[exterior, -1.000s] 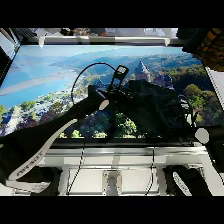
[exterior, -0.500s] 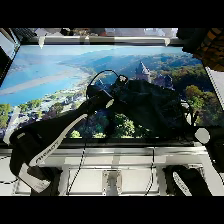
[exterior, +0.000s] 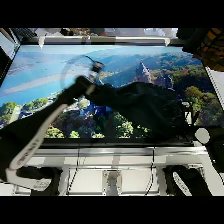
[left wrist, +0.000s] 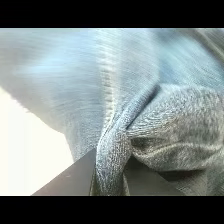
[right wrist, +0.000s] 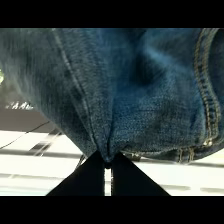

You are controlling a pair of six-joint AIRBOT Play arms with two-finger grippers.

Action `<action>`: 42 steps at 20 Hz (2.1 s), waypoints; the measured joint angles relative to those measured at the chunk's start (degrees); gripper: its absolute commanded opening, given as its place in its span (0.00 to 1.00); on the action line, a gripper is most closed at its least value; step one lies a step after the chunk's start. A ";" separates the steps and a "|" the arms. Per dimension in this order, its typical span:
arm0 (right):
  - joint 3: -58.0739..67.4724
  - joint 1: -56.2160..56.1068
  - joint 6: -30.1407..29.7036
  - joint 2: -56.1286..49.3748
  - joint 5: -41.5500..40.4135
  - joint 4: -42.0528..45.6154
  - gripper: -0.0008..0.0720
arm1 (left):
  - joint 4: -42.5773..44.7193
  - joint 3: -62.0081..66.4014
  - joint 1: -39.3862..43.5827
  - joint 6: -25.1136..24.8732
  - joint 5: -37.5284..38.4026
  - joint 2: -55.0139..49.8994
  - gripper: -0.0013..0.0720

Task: Fold the clothes and pants, and hang the long-sleeved shirts on hangers.

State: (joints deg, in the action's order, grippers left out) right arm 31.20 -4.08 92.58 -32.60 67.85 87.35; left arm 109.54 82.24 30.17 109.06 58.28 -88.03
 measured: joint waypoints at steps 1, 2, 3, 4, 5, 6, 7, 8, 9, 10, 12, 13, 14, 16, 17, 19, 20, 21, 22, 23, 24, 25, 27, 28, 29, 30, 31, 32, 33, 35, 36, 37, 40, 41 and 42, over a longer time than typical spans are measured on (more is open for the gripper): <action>0.09 0.00 -0.26 0.02 -0.72 0.22 0.06 | 1.16 -0.17 -2.97 -0.42 2.62 3.06 0.06; 0.31 0.00 -0.63 0.00 -1.62 0.26 0.06 | 2.16 -0.44 -5.81 -1.09 4.90 6.01 0.06; 0.61 0.00 -1.03 -0.04 -2.40 0.48 0.06 | 3.15 -0.74 -8.92 -1.88 6.91 9.20 0.06; 1.05 0.00 -1.40 -0.24 -3.50 0.76 0.06 | 3.67 -1.05 -12.02 -3.15 8.83 12.24 0.06; 1.62 -0.02 -1.60 -0.44 -4.72 0.94 0.06 | 3.96 -1.42 -14.86 -4.57 10.75 14.78 0.06; 2.27 -0.07 -1.84 -0.92 -5.79 1.18 0.06 | 4.15 -1.90 -17.73 -6.23 12.81 17.14 0.06; 3.15 -0.07 -2.21 -1.55 -6.45 1.18 0.06 | 4.20 -2.69 -20.74 -8.26 14.91 19.54 0.06; 4.07 -0.07 -2.73 -2.34 -6.82 1.11 0.08 | 3.93 -3.61 -23.37 -10.21 16.76 21.51 0.06; 4.83 -0.09 -3.37 -3.15 -6.29 1.03 0.33 | 3.26 -4.94 -26.23 -12.04 18.69 23.41 0.08; 5.53 -0.07 -4.57 -3.89 -5.09 3.10 0.70 | 3.34 -6.38 -28.85 -13.70 19.98 24.92 0.21; 6.47 -0.07 -6.64 -4.96 -3.52 2.60 0.86 | 3.23 -9.73 -34.03 -16.72 22.73 27.43 0.57; 6.71 -0.11 -7.76 -5.35 -2.25 1.90 0.86 | 1.09 -11.52 -36.35 -18.43 23.63 28.28 0.58; 6.99 -0.07 -8.55 -5.57 -1.36 2.93 0.86 | -0.20 -13.25 -38.45 -20.31 24.87 29.03 0.58; 7.21 -0.07 -9.81 -5.90 -1.14 2.45 0.85 | -0.37 -15.89 -41.92 -22.49 26.36 30.40 0.58; 7.30 -0.07 -10.12 -6.05 -2.38 1.97 0.85 | -1.79 -16.92 -43.28 -23.56 26.43 31.12 0.58; 7.43 -0.07 -10.60 -7.48 -6.54 0.79 0.85 | -2.82 -18.18 -45.09 -24.72 26.51 32.37 0.58; 7.52 -0.07 -10.97 -8.94 -8.72 -0.61 0.85 | -3.17 -18.58 -45.66 -25.14 26.58 32.94 0.58; 7.85 -0.07 -11.43 -11.39 -11.13 -1.86 0.85 | -4.26 -18.88 -46.03 -25.55 26.71 33.40 0.58; 8.55 -0.07 -11.93 -14.60 -13.00 -2.91 0.85 | -4.70 -19.06 -46.29 -25.81 27.02 33.75 0.58; 9.66 -0.07 -12.48 -18.23 -14.58 -3.87 0.85 | -4.81 -19.19 -46.53 -26.16 27.56 34.03 0.58; 11.10 -0.07 -12.92 -22.29 -15.61 -4.92 0.85 | -5.07 -19.32 -46.64 -26.47 28.00 34.21 0.58; 13.09 -0.07 -13.51 -26.93 -16.17 -6.25 0.85 | -5.66 -19.41 -46.75 -26.60 28.52 34.34 0.58; 17.53 -0.07 -15.23 -35.95 -16.22 -9.57 0.85 | -5.73 -19.52 -46.95 -26.67 29.70 34.53 0.58; 19.61 -0.07 -16.04 -39.91 -15.85 -11.32 0.85 | -5.88 -19.54 -46.95 -26.80 30.23 34.60 0.58; 21.64 -0.07 -16.81 -43.76 -15.30 -13.05 0.85 | -6.01 -19.63 -46.99 -26.82 30.45 34.62 0.58; 23.32 -0.07 -17.27 -47.01 -15.04 -14.40 0.84 | -5.99 -19.82 -46.99 -26.84 30.95 34.64 0.58; 24.52 -0.07 -17.64 -49.55 -14.86 -15.41 0.78 | -6.03 -20.15 -46.99 -26.88 31.63 34.67 0.58; 25.49 -0.07 -17.92 -51.80 -14.58 -16.26 0.70 | -6.08 -20.65 -46.99 -26.99 31.78 34.67 0.58; 26.14 -0.07 -18.10 -53.46 -14.19 -17.05 0.55 | -6.10 -21.35 -46.99 -26.99 32.00 34.67 0.58; 27.06 -0.17 -18.40 -55.69 -13.90 -19.50 0.08 | -6.14 -23.17 -46.99 -26.99 33.00 34.69 0.58; 27.39 -0.37 -18.45 -56.39 -13.75 -20.61 0.06 | -6.29 -24.26 -46.99 -26.99 33.18 34.69 0.58; 27.54 -0.59 -18.62 -56.85 -13.73 -20.90 0.06 | -6.60 -25.18 -46.99 -26.99 33.42 34.69 0.58; 29.51 -0.85 -19.12 -57.79 -12.55 -21.33 0.06 | -8.81 -27.26 -46.99 -27.02 34.42 34.69 0.58; 30.86 -0.57 -19.10 -57.96 -11.82 -20.31 0.06 | -9.86 -27.65 -46.99 -27.12 34.47 34.69 0.58; 32.89 -0.04 -18.60 -57.90 -11.30 -18.95 0.06 | -10.99 -27.91 -46.99 -27.61 34.53 34.69 0.58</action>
State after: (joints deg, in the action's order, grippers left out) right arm 64.10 -4.12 73.97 -90.50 56.55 68.40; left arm 98.54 54.33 -16.82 81.45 92.82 -53.34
